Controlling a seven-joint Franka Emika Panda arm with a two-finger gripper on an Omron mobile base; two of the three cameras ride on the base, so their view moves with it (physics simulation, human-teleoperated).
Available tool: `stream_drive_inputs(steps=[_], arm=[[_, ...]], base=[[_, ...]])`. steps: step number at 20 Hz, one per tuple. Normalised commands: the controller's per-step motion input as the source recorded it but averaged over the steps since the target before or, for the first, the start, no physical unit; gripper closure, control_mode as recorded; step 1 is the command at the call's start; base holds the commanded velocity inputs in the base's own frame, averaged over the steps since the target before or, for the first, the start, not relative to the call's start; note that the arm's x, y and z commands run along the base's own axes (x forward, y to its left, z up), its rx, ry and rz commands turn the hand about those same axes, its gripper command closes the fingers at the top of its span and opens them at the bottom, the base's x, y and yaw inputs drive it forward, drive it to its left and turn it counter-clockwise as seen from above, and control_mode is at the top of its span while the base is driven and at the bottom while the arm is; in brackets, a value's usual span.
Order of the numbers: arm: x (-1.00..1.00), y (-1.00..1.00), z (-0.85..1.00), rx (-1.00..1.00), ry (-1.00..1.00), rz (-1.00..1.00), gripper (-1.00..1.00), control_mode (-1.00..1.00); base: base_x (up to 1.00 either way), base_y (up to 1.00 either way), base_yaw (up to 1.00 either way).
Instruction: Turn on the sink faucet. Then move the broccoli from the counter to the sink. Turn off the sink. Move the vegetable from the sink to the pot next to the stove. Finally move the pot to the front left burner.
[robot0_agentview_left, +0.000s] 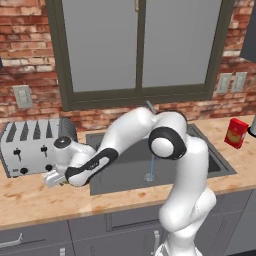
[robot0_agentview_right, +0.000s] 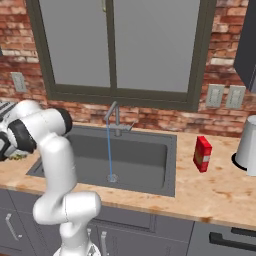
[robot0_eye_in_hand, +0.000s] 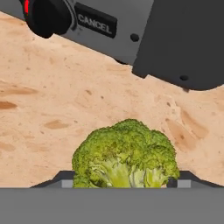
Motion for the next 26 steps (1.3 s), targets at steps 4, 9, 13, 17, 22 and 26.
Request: stream_drive_inputs(steps=[4,9,13,17,22,26], arm=[[-0.34,-0.73,0.00,0.05,-0.15,0.00,1.00,-1.00],[-0.18,-0.89,0.04,0.07,-0.17,0.00,1.00,-1.00],[0.00,-0.96,0.15,0.09,-0.14,0.00,1.00,-1.00],[0.17,-0.90,0.28,0.11,-0.08,-0.01,1.00,-1.00],[0.30,-0.86,0.21,0.11,-0.04,-0.01,1.00,-1.00],[0.34,-0.83,0.10,0.12,-0.02,-0.01,1.00,-1.00]], base=[[0.00,0.00,0.00],[0.00,0.00,0.00],[0.00,0.00,0.00],[0.00,0.00,0.00],[0.00,0.00,0.00],[0.00,0.00,0.00]])
